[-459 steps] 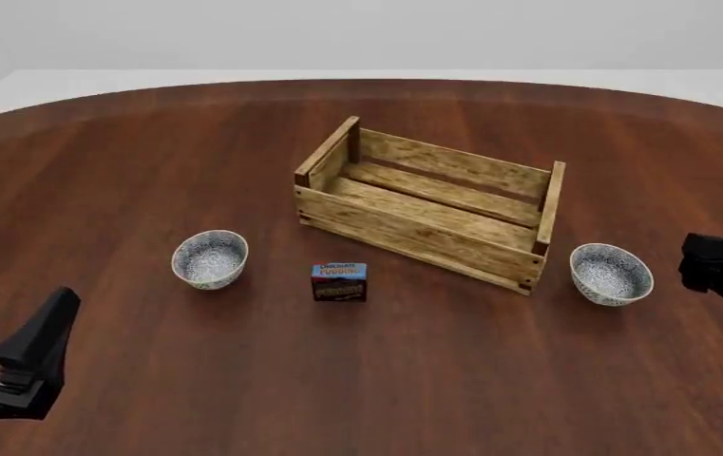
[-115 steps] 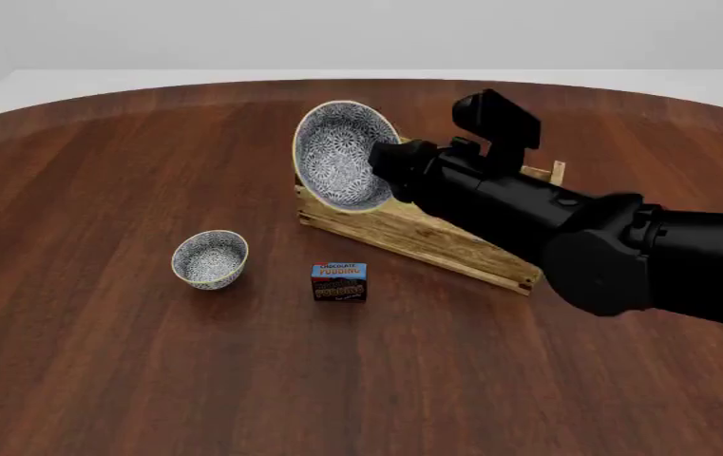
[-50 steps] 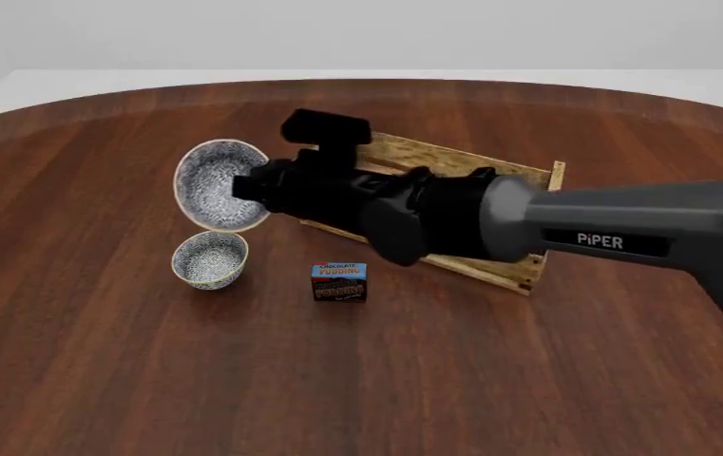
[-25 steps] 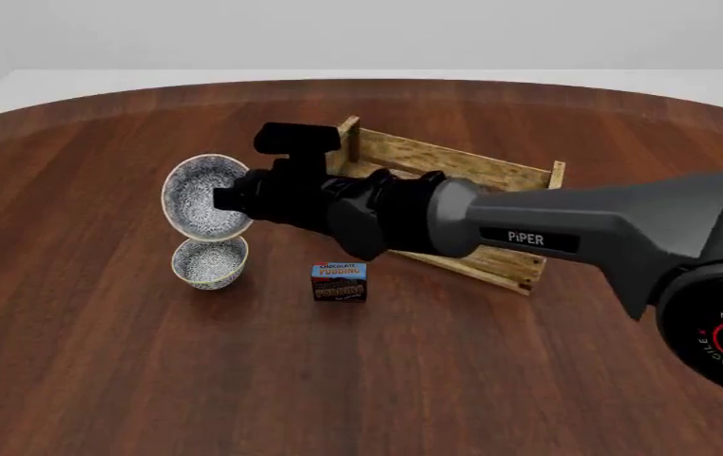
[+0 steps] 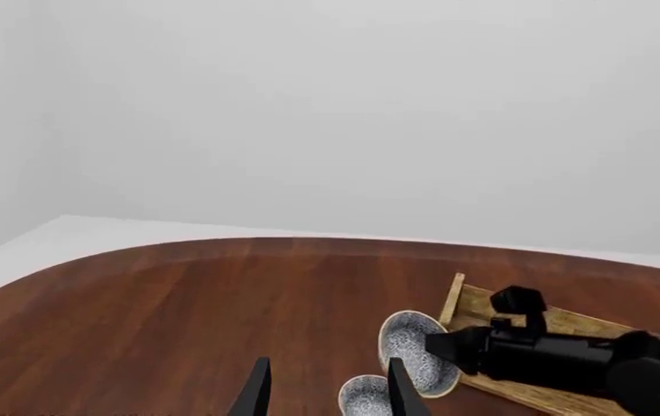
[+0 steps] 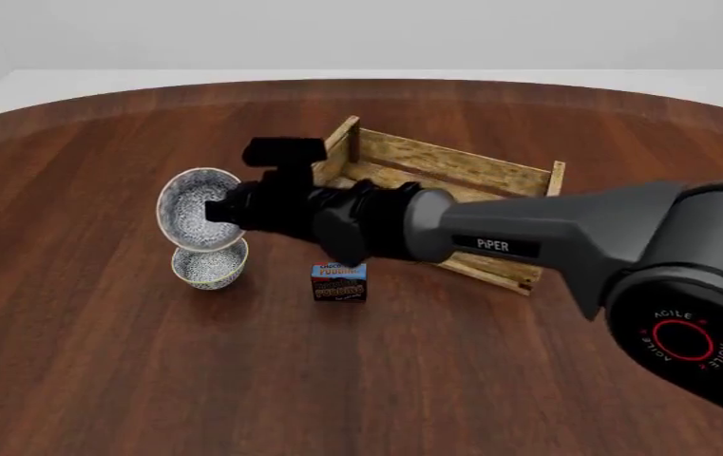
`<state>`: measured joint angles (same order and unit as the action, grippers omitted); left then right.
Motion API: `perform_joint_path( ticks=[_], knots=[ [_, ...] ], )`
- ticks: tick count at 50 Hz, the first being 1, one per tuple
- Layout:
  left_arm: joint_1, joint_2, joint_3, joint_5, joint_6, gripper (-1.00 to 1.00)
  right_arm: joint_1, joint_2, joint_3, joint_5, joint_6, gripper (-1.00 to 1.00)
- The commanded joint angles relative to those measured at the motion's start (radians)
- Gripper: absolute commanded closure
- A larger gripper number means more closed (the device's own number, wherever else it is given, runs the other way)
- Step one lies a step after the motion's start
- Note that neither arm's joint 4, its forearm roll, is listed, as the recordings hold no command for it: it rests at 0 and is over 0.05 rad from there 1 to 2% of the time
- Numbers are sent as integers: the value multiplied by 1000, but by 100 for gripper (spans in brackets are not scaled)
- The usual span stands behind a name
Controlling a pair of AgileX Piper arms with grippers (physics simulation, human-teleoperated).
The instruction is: Stack the right bowl on the left bowl and place them in the tray.
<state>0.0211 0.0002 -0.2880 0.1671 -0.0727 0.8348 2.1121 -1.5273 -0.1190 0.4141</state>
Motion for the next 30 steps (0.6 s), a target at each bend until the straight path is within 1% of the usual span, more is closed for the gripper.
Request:
perform_joint_path(
  ticks=[1, 30],
  knots=[
    [1, 0, 6, -2, 3, -100, 11, 16, -9, -9, 5, 100],
    [9, 0, 9, 2, 6, -100, 26, 57, -12, -35, 10, 100]
  ],
)
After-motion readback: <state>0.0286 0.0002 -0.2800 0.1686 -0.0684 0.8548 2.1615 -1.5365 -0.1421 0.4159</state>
